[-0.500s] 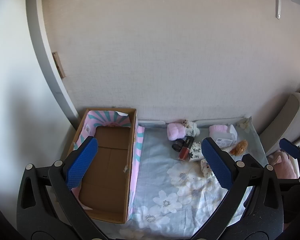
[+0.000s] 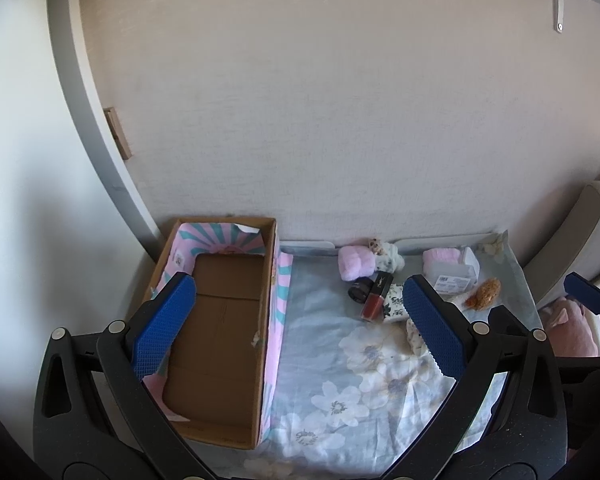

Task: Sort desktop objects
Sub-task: 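Move both tools toward the items on the sheet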

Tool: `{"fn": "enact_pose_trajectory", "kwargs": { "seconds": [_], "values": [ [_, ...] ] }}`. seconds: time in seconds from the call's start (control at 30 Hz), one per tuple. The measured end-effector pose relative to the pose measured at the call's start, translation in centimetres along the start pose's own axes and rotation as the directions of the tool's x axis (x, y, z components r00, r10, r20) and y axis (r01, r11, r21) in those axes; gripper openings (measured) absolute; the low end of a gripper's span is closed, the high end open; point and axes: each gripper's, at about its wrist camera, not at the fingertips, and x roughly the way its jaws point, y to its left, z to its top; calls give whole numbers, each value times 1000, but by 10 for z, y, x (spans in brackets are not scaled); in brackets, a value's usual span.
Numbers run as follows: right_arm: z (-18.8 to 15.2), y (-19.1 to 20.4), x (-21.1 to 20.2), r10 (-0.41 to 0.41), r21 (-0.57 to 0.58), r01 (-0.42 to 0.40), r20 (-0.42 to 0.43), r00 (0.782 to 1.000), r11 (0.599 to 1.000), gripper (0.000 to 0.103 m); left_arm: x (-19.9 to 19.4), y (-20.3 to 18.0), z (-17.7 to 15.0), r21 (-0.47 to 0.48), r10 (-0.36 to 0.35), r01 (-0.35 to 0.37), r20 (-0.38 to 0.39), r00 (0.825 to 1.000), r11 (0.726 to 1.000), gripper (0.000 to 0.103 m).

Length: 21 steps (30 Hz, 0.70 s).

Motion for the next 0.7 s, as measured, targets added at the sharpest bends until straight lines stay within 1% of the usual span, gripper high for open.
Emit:
{"fn": "enact_pose_trajectory", "kwargs": {
  "seconds": [0.2, 0.7],
  "values": [
    [-4, 0, 3, -5, -3, 5, -11, 1000, 1000, 103, 2, -1, 0, 4, -13, 13, -9, 1000, 1000, 103],
    [-8, -3, 6, -2, -2, 2, -20, 1000, 1000, 103, 9, -13, -4, 5, -11, 11, -20, 1000, 1000, 103]
  ]
}}
